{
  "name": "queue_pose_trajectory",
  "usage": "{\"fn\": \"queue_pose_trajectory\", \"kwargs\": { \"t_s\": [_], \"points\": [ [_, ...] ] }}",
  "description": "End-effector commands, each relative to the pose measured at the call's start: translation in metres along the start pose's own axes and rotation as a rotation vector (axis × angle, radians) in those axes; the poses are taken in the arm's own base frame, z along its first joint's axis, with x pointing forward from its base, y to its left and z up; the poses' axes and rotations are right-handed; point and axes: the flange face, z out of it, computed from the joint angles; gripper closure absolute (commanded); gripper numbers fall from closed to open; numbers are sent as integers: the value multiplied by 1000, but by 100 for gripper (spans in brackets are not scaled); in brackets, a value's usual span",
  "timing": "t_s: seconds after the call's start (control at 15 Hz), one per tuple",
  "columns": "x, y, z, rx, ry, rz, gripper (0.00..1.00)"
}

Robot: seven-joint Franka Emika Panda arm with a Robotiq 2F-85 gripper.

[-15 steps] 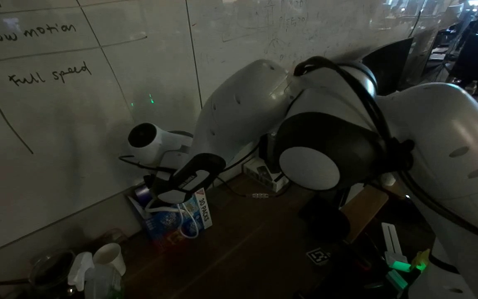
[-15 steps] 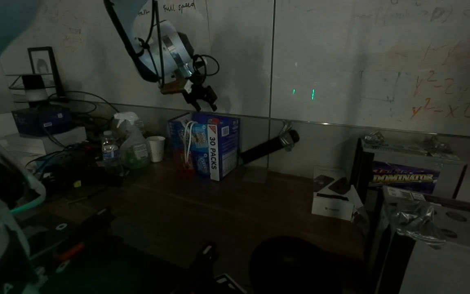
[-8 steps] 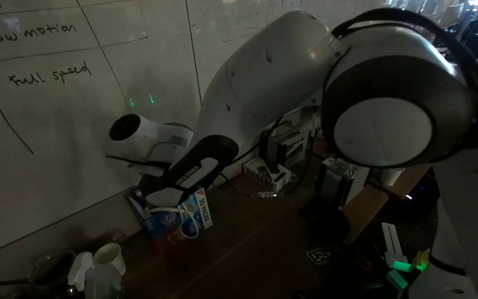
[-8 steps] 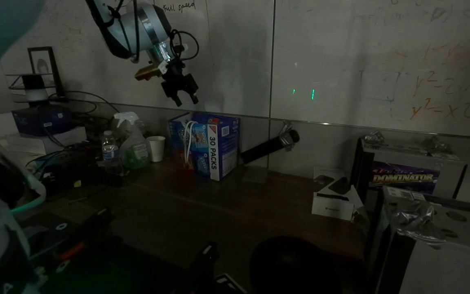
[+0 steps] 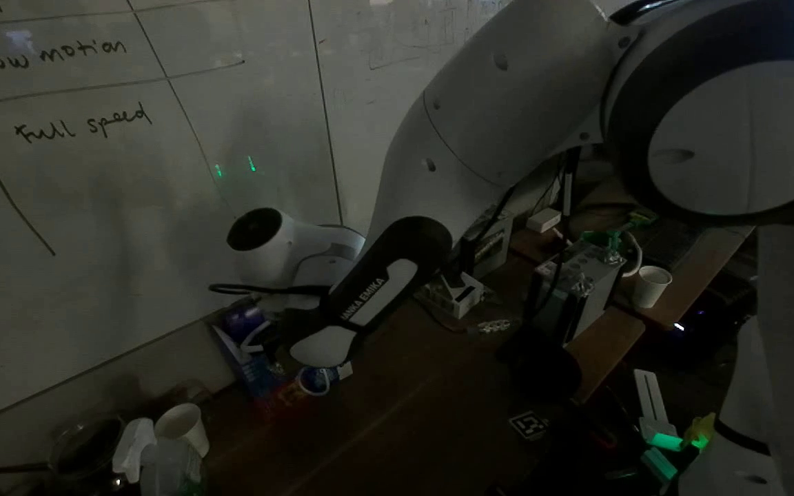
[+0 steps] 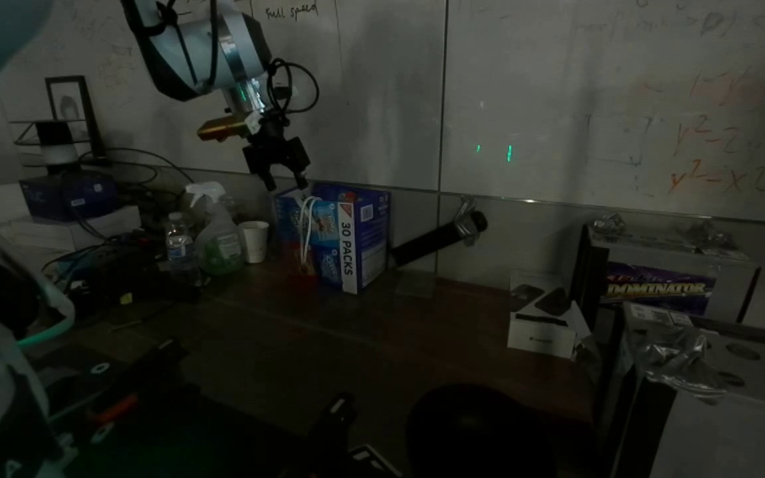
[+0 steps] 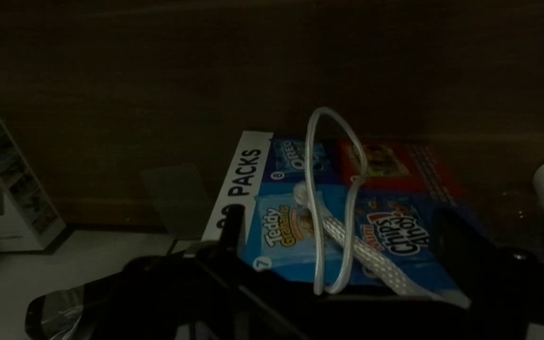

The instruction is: Put the white ropes in the blue box

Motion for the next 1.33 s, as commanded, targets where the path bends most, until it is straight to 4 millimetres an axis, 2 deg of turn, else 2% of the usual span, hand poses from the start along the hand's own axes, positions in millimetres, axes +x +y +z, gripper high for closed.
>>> {"fn": "queue_pose_trajectory", "kwargs": {
  "t_s": [0.0,0.27,0.53,0.87,1.27],
  "points": [
    [-20,23,16,68,9,-70,0],
    [-24,33,43,117,20,-137,0],
    [-18,28,57,186,13,-167,0],
    [-11,16,62,259,42,-188,0],
    [3,8,65,269,121,-239,0]
  ]
}}
